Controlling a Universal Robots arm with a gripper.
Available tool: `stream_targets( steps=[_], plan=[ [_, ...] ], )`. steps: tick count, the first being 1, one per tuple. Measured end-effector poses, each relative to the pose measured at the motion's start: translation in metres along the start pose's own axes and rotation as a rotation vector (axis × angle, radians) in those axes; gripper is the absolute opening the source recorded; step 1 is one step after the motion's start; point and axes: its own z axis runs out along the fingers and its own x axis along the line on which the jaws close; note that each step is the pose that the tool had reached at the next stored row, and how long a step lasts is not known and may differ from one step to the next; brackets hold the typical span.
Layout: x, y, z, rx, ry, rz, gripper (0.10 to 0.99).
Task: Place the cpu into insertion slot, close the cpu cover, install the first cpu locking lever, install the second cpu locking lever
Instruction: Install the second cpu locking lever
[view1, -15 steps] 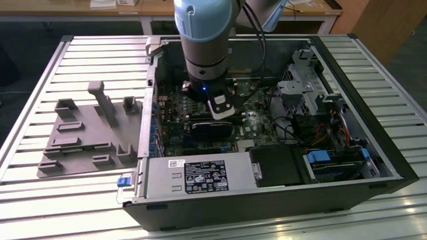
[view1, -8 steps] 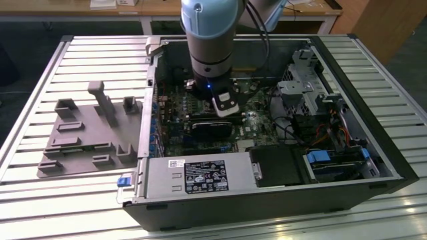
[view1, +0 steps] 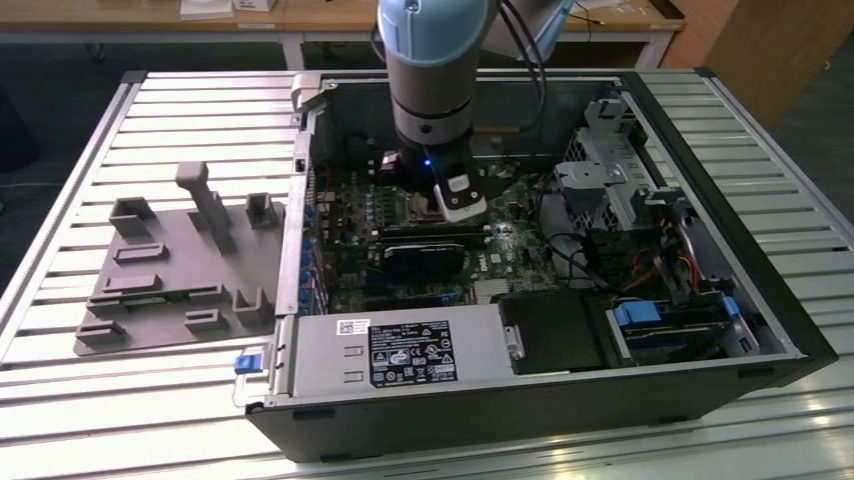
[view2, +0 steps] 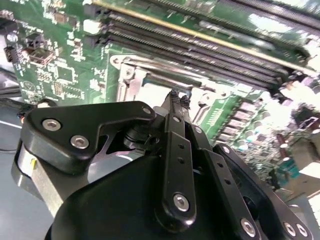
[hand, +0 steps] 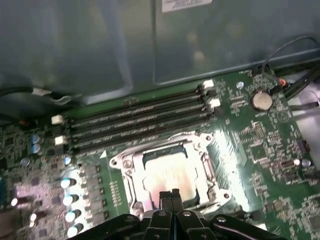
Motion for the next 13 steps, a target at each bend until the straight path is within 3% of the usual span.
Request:
stream_targets(
  steps=[5, 13],
  plan=[
    [-0.0034, 0.009, 0.0026, 0.005, -0.0014, 0.0, 0.102],
    [-0.0016, 0.0162, 0.0015, 0.018, -0.0049, -0.002, 0.102]
  ],
)
